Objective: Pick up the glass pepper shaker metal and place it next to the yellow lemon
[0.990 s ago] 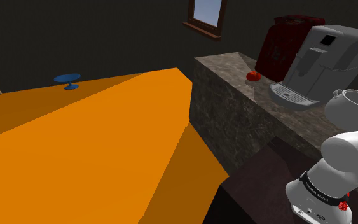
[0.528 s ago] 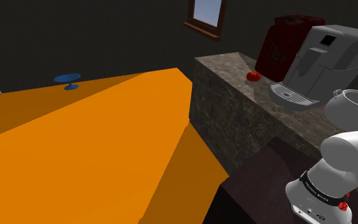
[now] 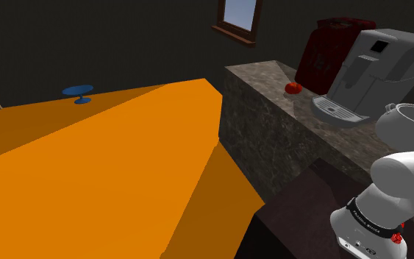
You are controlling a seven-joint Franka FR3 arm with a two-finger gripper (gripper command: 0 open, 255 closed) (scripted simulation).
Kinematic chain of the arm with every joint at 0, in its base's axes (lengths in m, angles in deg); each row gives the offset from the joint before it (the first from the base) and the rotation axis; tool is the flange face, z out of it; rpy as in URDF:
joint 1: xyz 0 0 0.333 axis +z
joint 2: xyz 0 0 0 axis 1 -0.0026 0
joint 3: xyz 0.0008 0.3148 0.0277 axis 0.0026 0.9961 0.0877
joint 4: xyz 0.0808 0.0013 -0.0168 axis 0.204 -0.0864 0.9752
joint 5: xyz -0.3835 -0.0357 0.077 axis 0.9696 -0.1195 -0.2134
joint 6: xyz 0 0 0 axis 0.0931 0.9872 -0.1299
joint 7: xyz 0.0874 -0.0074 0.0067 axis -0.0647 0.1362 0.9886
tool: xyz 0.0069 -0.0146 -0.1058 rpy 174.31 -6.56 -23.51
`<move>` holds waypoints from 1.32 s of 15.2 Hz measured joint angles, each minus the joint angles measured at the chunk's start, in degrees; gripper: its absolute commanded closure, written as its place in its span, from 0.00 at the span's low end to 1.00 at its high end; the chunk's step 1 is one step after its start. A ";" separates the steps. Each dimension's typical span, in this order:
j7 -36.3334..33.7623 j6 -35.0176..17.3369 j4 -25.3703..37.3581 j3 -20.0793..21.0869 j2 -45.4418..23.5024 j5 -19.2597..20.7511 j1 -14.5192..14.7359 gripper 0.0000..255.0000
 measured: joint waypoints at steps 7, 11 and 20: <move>-0.67 -4.33 -4.34 -2.79 0.94 2.16 -0.16 1.00; -1.13 -6.81 -6.78 -4.47 1.41 3.48 -0.26 1.00; -1.99 -12.28 -11.04 -9.15 1.88 6.61 0.50 1.00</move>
